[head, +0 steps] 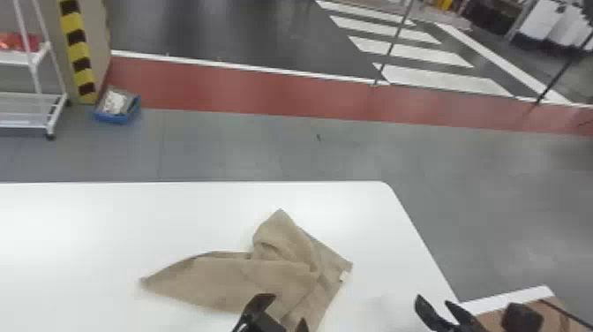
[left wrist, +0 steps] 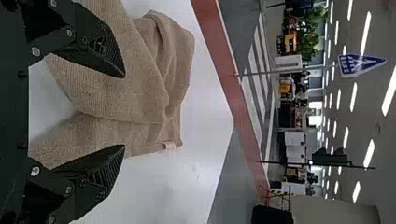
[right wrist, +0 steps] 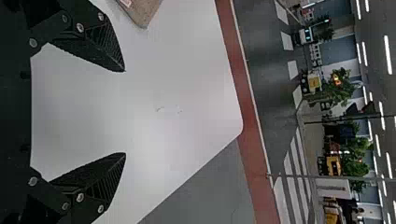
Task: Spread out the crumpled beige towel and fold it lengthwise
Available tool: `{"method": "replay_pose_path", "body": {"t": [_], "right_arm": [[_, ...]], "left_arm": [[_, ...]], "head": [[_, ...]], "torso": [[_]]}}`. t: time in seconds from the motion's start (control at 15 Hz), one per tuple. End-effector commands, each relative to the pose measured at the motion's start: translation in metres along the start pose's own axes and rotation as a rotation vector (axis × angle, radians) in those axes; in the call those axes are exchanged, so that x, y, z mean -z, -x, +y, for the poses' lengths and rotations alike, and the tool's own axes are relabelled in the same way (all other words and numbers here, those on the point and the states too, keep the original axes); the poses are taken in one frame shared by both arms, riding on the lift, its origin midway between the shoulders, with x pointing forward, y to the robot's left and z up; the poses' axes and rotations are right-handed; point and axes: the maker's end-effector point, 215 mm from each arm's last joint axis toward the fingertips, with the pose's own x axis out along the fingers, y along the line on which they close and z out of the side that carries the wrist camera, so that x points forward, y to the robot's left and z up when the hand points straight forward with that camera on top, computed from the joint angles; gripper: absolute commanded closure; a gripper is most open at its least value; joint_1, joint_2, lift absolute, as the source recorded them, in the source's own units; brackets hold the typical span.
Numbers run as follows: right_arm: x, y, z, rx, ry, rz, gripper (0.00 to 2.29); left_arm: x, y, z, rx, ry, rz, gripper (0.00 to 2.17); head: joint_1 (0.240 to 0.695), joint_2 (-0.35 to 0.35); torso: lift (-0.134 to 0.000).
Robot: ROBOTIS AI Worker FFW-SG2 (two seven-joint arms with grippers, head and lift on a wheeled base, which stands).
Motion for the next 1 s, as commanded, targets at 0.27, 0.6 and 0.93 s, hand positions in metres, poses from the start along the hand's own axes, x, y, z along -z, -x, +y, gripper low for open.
{"method": "replay_pose_path", "body": {"t": [0.27,0.6,0.93], "right_arm": [[-0.001,0.019,-0.028,0.036,-0.070,-0.029,0.28],[0.001,0.017,-0.021,0.022,-0.068,-0.029,0.28],[0.002,0.013,-0.013,0.007,-0.066,-0.027,0.28]], "left_arm": [[0.017,-0.031,-0.028,0.009,-0.080,0.018,0.48],[0.022,-0.040,0.003,-0.054,-0.127,0.024,0.50],[0.025,-0.042,0.008,-0.055,-0.136,0.034,0.70]], "head": [[0.695,-0.350],[0.695,-0.350],[0.695,-0.350]], "torso": [[0.000],[0.000],[0.000]]}}
